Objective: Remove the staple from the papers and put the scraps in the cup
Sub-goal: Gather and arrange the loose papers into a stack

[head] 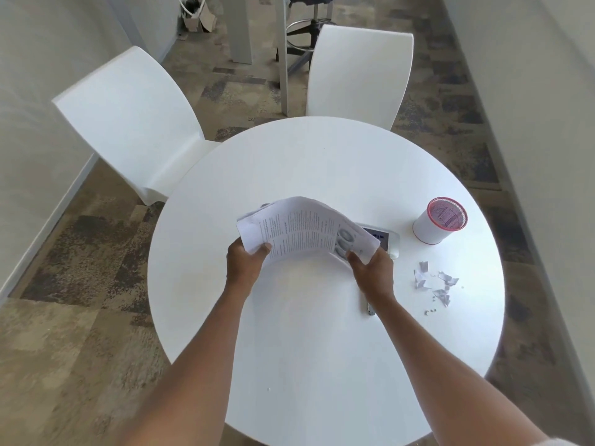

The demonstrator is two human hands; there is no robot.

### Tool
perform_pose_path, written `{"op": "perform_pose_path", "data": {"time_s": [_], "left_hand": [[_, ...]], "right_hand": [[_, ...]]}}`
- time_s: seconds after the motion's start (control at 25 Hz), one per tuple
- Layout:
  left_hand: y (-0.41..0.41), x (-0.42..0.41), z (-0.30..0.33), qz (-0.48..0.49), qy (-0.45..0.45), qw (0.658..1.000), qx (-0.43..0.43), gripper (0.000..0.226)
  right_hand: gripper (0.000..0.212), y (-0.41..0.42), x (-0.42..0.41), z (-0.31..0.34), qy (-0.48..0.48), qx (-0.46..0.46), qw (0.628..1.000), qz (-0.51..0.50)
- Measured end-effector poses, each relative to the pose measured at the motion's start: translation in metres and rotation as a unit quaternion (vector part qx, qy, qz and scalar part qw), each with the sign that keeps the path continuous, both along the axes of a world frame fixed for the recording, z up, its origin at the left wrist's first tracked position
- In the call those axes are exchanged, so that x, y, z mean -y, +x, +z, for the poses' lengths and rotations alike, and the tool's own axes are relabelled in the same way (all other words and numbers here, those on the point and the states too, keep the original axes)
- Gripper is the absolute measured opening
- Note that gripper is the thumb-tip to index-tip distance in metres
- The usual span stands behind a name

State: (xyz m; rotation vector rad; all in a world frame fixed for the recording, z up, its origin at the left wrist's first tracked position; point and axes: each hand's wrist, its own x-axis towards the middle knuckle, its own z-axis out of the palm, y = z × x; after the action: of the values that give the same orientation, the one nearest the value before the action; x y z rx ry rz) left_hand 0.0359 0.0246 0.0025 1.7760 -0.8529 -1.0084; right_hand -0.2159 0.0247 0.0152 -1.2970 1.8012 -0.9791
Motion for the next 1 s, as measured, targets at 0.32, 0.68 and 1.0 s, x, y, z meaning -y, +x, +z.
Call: {"op": "perform_pose_path", "data": {"time_s": [0.32,0.68,1.0], "left_hand": [[-0.003,0.001,-0.010,0.017,-0.004,1.000,0.012,0.024],[-0.006,0.007,-0.021,0.006,0.007,1.000,-0.006,0.026],[0.002,0.017,-0.026,0.037,0.000,0.991,-0.131,0.042]], "right_hand": [[0.026,0.003,-0.001,-0.004,0.018,0.009,0.999,-0.031],[0.007,0.000,0.001,-0.012,0.056,0.000,0.998,-0.036],[0.008,-0.012,0.015,-0.010,0.074,0.052,0.995,-0.051]]}}
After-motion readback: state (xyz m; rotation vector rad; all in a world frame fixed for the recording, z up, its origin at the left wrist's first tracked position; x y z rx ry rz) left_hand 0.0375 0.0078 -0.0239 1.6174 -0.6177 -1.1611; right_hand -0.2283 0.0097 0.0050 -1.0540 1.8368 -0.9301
